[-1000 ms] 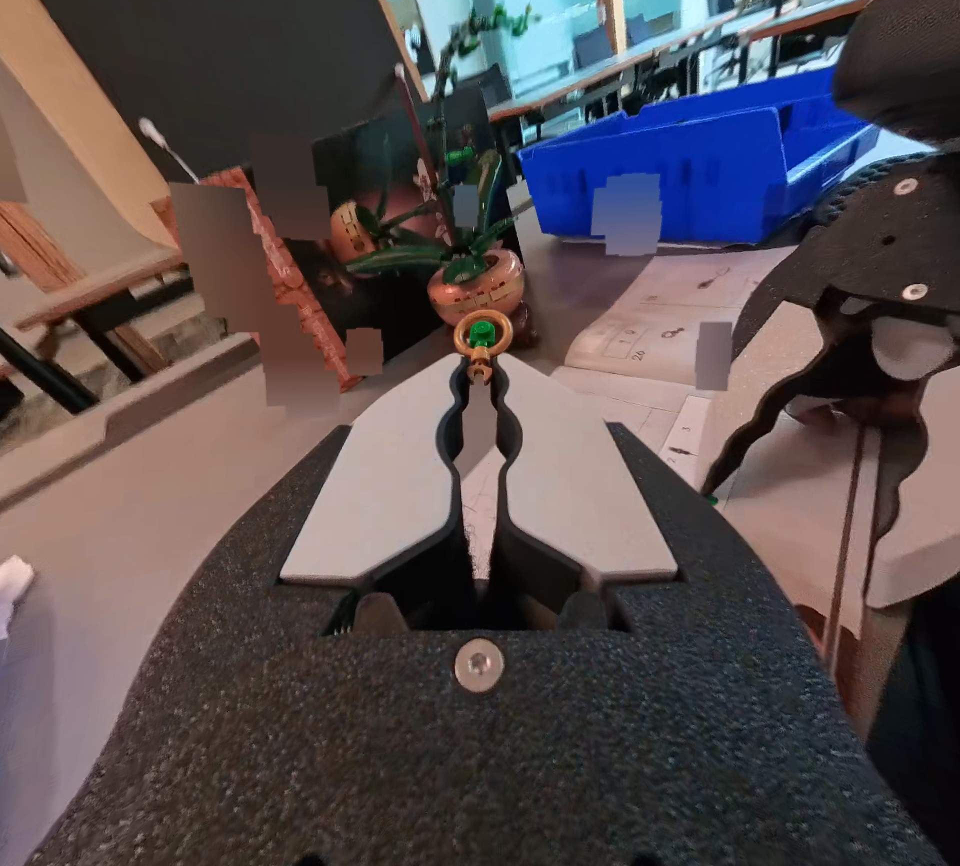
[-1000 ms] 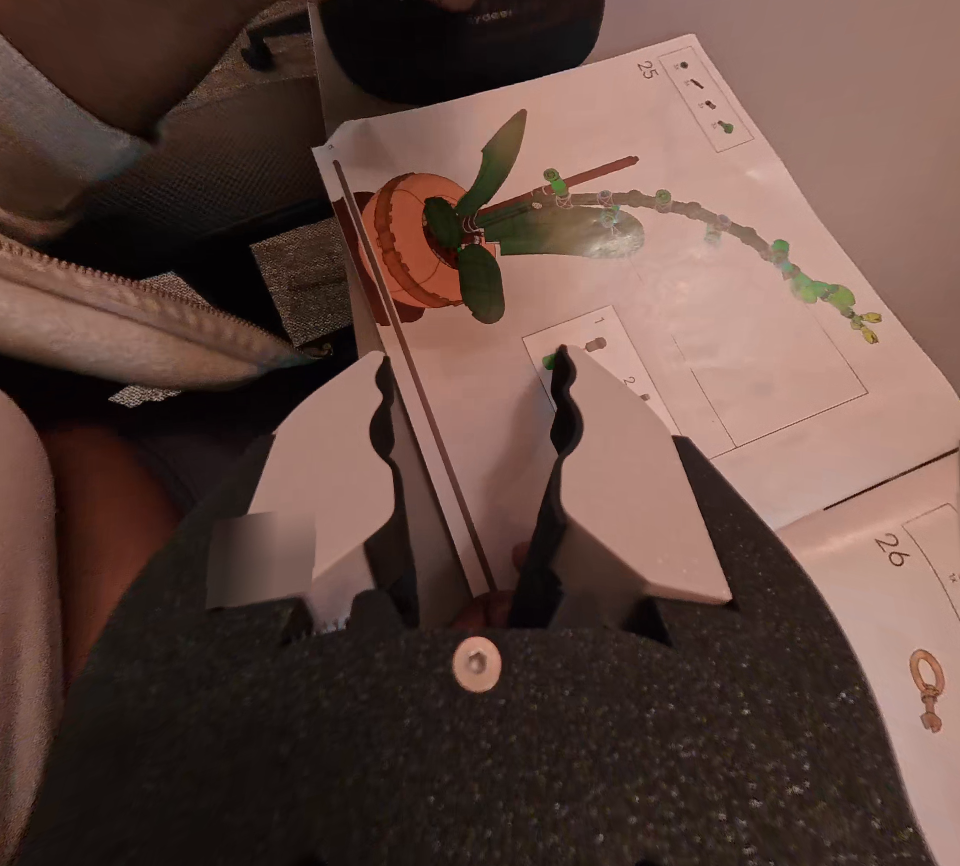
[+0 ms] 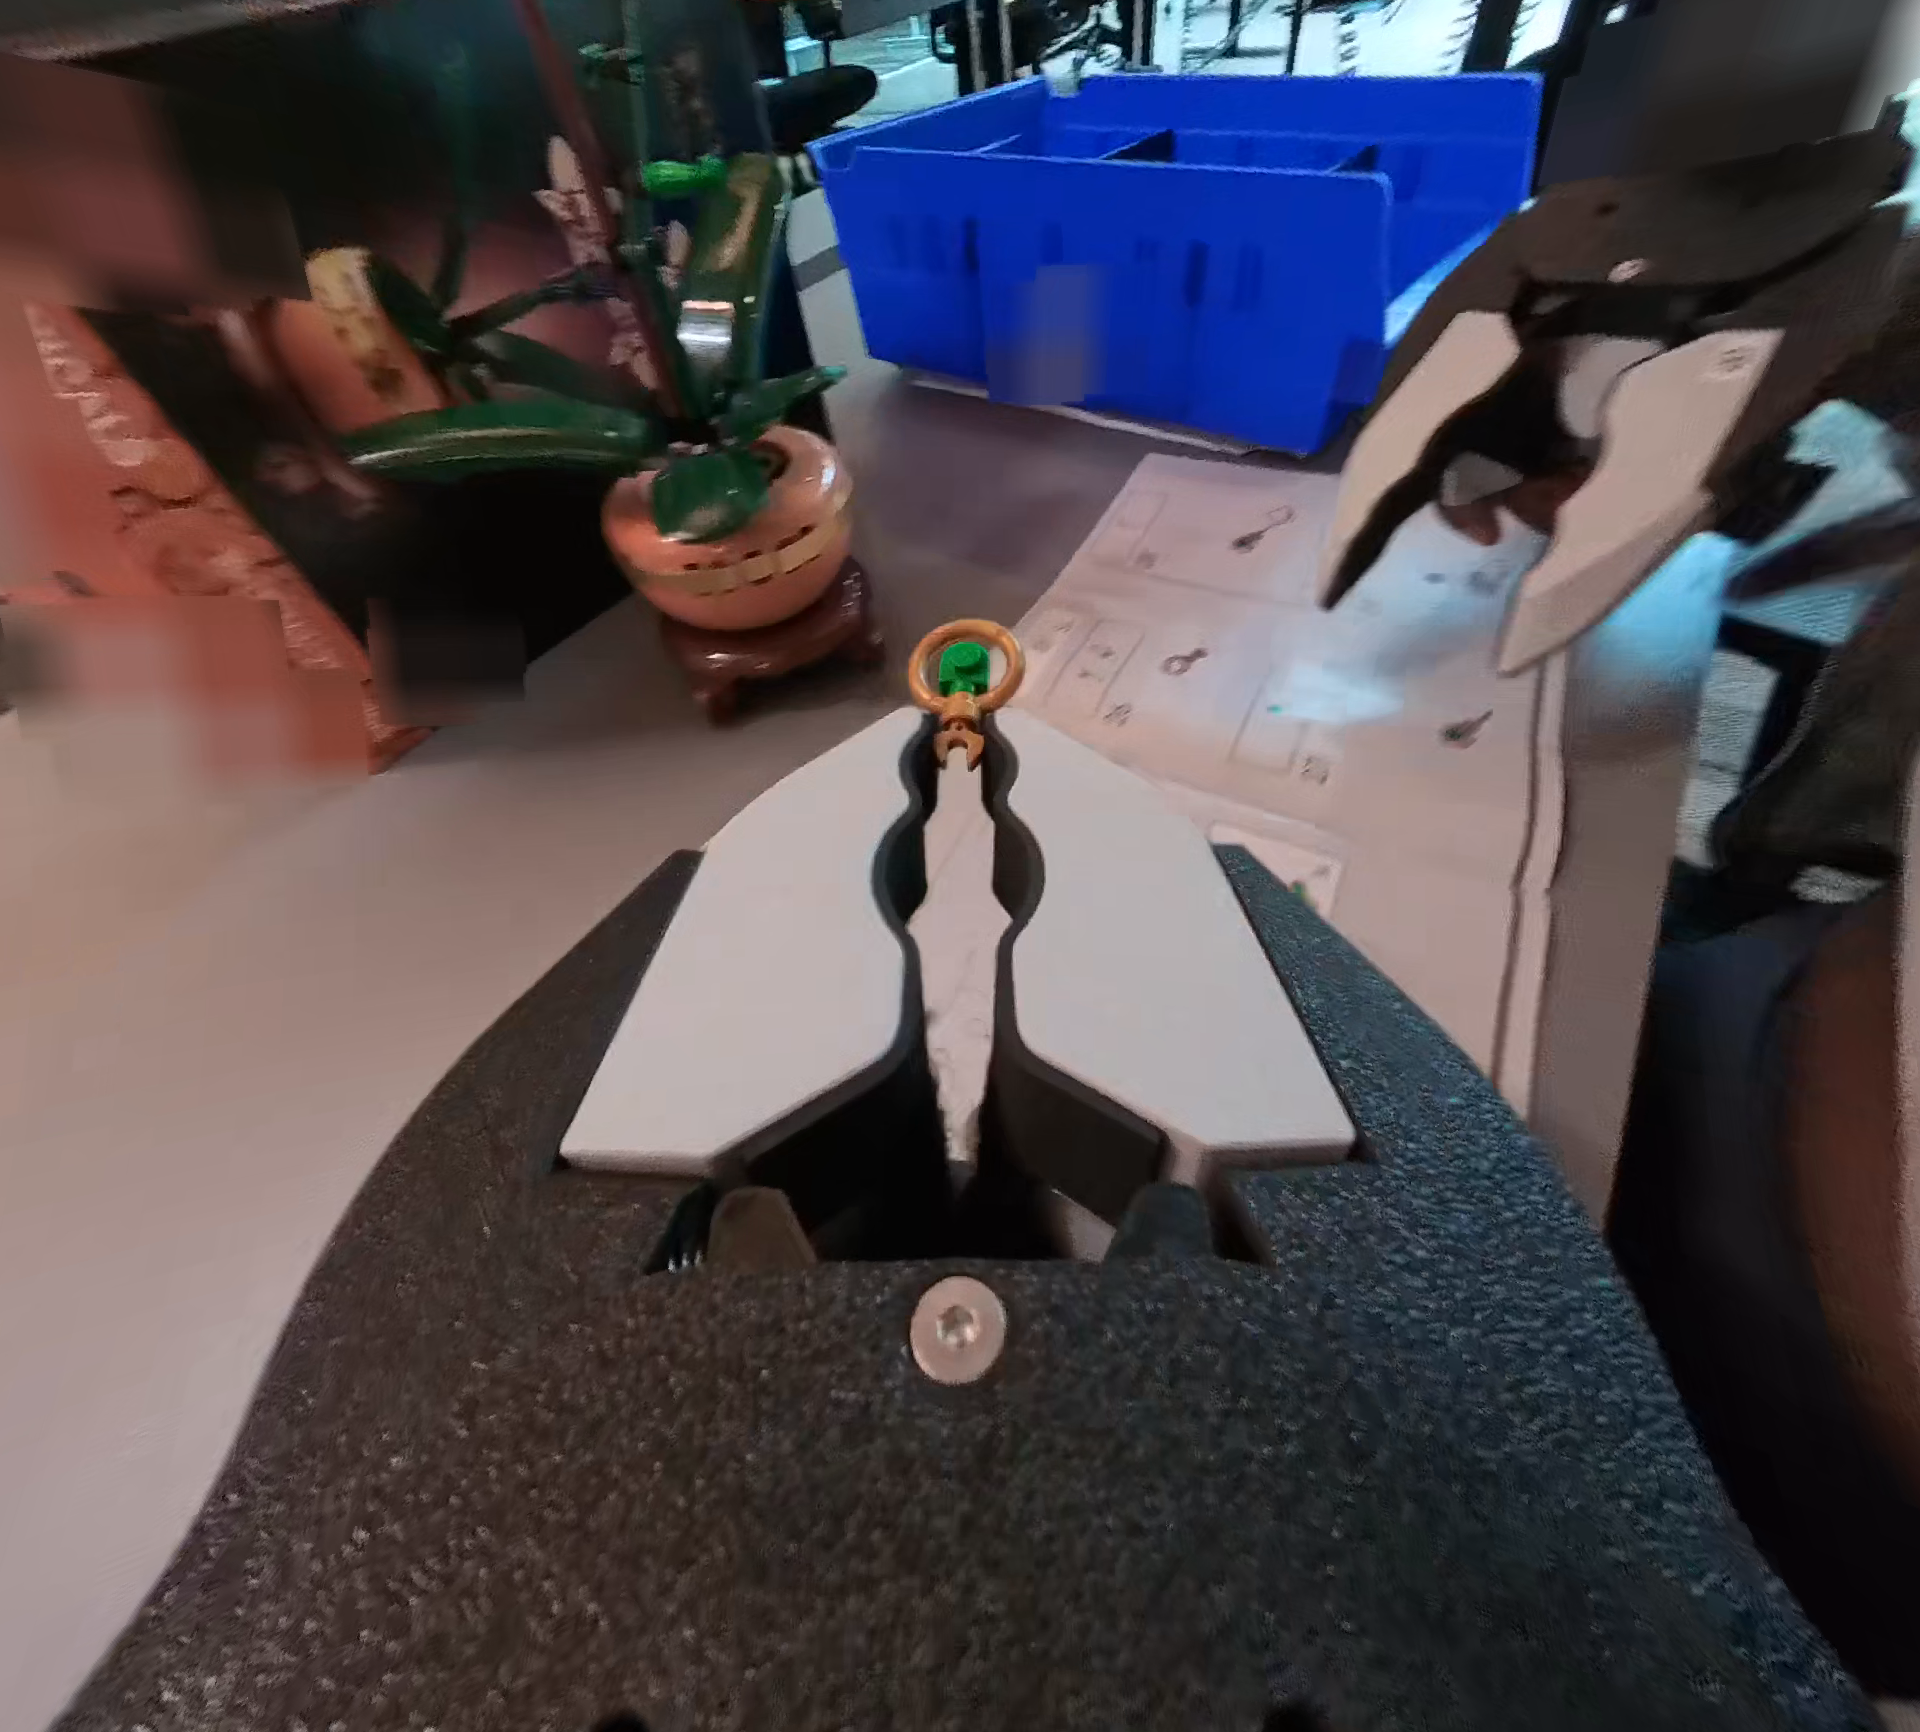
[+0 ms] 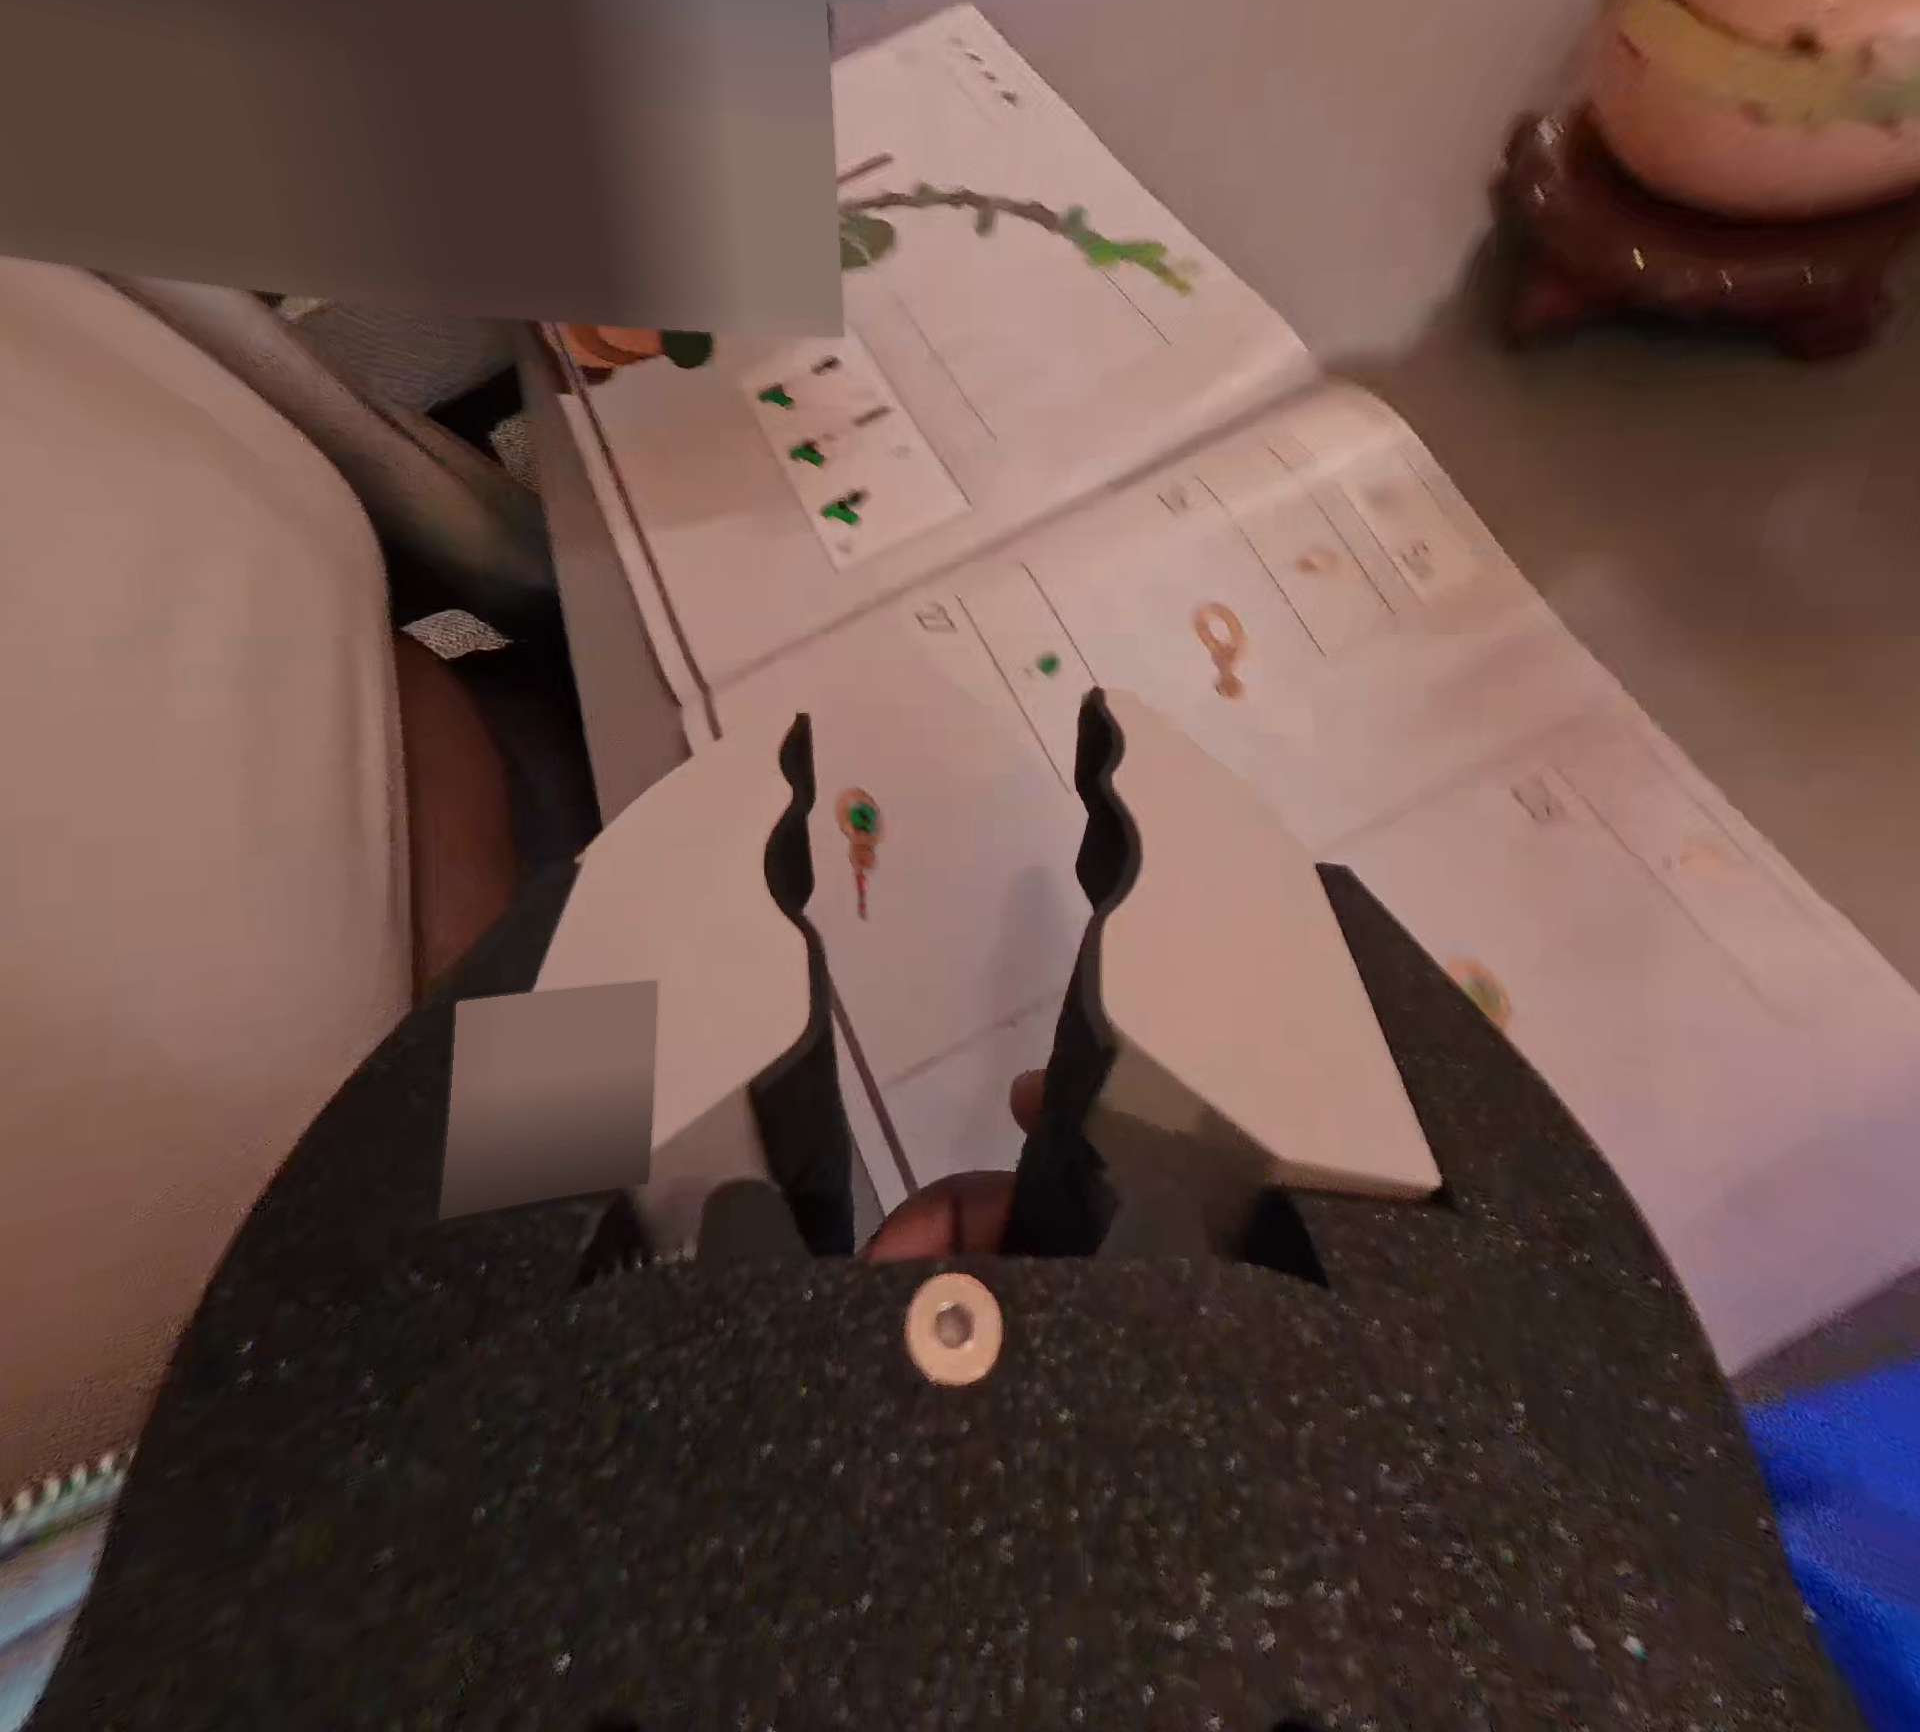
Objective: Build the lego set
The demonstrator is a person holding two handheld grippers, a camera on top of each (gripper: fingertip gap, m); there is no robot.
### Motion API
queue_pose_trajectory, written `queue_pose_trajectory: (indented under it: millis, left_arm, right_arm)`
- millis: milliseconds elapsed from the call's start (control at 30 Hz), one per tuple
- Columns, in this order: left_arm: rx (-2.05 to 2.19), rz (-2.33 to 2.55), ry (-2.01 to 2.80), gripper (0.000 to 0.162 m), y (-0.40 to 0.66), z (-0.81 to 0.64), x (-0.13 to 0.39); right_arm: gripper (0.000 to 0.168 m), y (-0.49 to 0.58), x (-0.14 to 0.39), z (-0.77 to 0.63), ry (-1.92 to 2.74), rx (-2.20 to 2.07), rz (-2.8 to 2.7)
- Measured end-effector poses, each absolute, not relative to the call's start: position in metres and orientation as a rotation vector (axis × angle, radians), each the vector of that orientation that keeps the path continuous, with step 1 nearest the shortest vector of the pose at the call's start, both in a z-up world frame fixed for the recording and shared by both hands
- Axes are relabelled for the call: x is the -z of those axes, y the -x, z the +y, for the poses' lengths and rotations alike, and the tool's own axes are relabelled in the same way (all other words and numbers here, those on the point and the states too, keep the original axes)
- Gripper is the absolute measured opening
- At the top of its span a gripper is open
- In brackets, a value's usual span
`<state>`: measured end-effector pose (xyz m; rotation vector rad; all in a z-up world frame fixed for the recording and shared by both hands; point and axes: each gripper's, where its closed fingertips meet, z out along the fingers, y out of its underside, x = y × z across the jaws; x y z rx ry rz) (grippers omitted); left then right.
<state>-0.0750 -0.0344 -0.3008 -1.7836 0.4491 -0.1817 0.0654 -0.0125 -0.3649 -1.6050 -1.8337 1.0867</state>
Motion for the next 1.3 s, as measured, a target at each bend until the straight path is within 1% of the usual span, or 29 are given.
queue_pose_trajectory:
  millis: [33,200,433,567,1200,1300]
  left_arm:
    - [0.214,0.451,1.788,0.007,0.067,-0.031,0.301]
    - [0.386,0.452,1.767,0.007,0.035,-0.017,0.296]
    - [0.533,0.471,1.779,0.007,0.012,0.000,0.316]
    - [0.550,0.467,1.822,0.007,0.015,0.002,0.328]
    - [0.617,0.454,1.876,0.007,0.015,0.004,0.336]
    - [0.614,0.462,1.882,0.007,0.014,0.004,0.337]
  right_arm:
    - [0.049,-0.069,0.368,-0.008,1.647,-1.098,-1.813]
    - [0.051,-0.072,0.378,-0.009,1.712,-1.147,-1.773]
    - [0.053,-0.071,0.390,-0.006,1.771,-1.089,-1.781]
    - [0.053,-0.070,0.391,-0.006,1.772,-1.105,-1.782]
    - [0.045,-0.068,0.391,-0.002,1.807,-1.138,-1.740]
    - [0.042,-0.067,0.391,-0.001,1.816,-1.123,-1.728]
